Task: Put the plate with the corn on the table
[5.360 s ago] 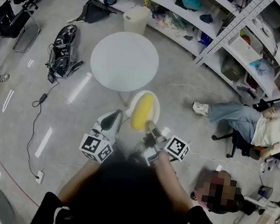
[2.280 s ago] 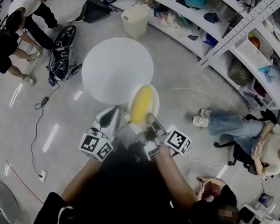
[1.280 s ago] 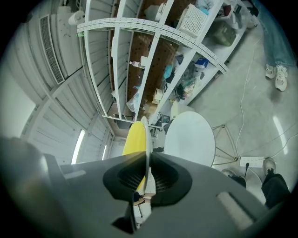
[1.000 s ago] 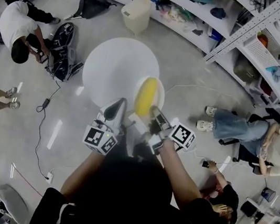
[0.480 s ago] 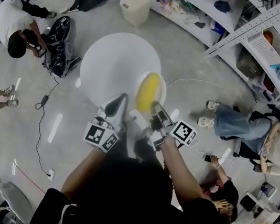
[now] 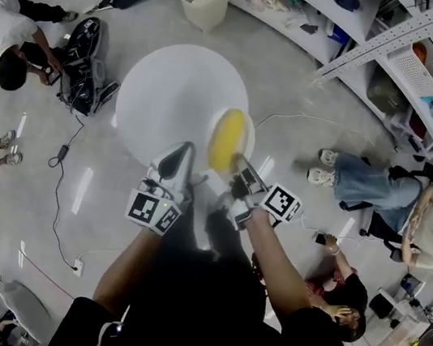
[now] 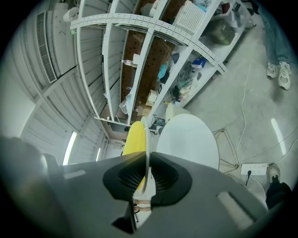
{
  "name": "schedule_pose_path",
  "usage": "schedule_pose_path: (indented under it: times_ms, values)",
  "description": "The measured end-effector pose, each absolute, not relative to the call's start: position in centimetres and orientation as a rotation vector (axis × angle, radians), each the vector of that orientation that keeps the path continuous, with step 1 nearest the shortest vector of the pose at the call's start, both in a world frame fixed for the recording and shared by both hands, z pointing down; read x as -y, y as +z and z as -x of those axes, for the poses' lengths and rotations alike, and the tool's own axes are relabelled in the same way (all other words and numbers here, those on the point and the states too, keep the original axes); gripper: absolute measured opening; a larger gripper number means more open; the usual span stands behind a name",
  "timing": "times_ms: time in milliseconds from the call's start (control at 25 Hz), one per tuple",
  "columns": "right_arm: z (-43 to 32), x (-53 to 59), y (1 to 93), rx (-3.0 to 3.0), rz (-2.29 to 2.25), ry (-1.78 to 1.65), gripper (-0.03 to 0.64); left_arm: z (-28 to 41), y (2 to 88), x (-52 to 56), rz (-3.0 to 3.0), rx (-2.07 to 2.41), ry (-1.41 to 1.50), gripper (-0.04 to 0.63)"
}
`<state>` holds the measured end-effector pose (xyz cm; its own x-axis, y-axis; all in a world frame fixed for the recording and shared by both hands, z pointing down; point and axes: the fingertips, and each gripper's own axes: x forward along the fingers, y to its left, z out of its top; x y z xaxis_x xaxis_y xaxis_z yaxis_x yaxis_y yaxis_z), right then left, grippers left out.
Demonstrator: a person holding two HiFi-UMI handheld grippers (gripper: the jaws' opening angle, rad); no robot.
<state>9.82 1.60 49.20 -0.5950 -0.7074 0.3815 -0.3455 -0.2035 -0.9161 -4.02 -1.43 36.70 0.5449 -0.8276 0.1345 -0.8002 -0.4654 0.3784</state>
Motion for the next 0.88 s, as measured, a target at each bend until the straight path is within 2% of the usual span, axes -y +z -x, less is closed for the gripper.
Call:
schedule_pose_path:
  times_ms: [240, 880]
  values:
    - [-8.8, 0.6, 49.5, -1.894, 1.093, -1.731, 0.035, 4.0, 39.2, 2.7, -2.362, 1.327, -0.11, 0.003]
    - [-7.8, 3.6, 55.3, -1.846, 1.096, -1.766, 0.036, 4.3, 43.7, 6.3, -2.339, 1.319, -0.104, 0.003]
